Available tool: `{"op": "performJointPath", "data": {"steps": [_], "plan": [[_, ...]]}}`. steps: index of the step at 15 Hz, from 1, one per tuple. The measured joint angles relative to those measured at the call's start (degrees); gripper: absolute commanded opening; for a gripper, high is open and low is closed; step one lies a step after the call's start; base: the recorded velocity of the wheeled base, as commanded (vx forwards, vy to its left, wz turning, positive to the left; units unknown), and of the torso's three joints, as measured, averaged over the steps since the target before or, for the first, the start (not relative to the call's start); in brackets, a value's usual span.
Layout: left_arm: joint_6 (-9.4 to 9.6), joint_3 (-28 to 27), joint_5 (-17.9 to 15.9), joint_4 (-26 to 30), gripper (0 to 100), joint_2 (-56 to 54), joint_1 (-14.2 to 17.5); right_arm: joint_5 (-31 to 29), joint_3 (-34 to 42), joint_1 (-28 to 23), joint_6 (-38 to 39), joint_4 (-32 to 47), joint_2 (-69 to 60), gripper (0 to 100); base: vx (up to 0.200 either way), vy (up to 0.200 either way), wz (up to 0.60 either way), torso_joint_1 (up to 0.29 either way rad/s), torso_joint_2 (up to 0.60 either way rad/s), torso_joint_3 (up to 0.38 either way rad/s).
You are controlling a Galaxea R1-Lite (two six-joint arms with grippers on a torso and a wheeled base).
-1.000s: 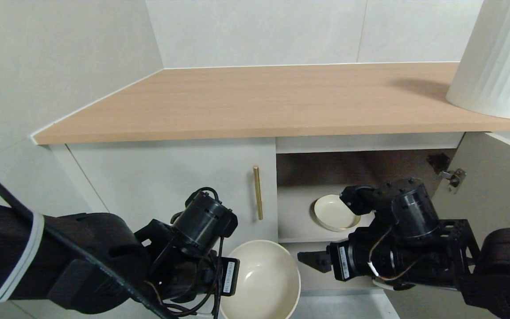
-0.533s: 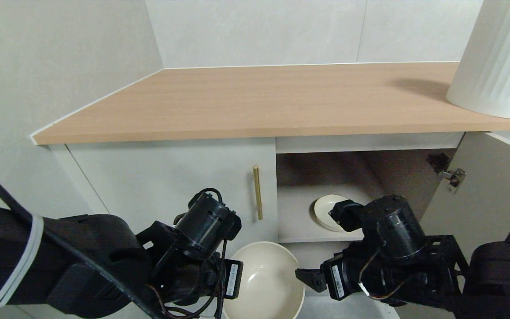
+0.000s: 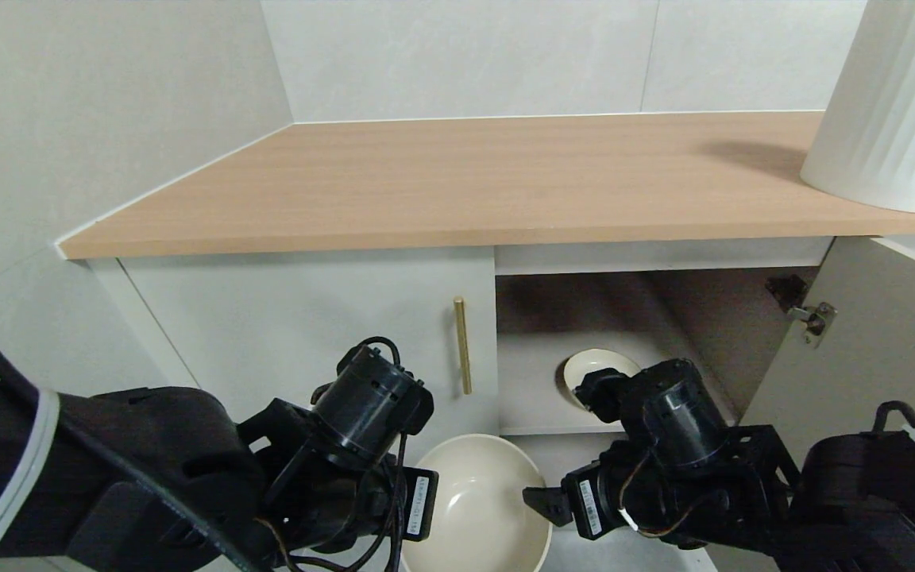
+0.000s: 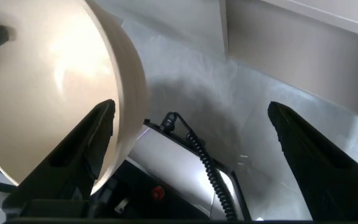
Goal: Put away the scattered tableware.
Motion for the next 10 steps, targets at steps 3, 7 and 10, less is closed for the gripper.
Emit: {"op": "performJointPath", "data": {"steps": [3, 7, 10], "plan": [[-0.02, 0.0, 0.0, -0.1, 0, 0.0, 0.0, 0.0, 0.0, 0.0, 0.2, 0.0, 0.2, 0, 0.0, 0.0, 0.0, 0.0, 0.0, 0.0], [-0.05, 0.0, -0.4, -0.6, 0, 0.2, -0.1, 0.3, 0.0, 0.1, 0.1, -0.4, 0.2, 0, 0.0, 0.0, 0.0, 0.0, 0.0, 0.0], [-0.02, 0.0, -0.3, -0.4, 0, 0.2, 0.0, 0.2, 0.0, 0.0, 0.1, -0.3, 0.3, 0, 0.0, 0.0, 0.0, 0.0, 0.0, 0.0]]}}
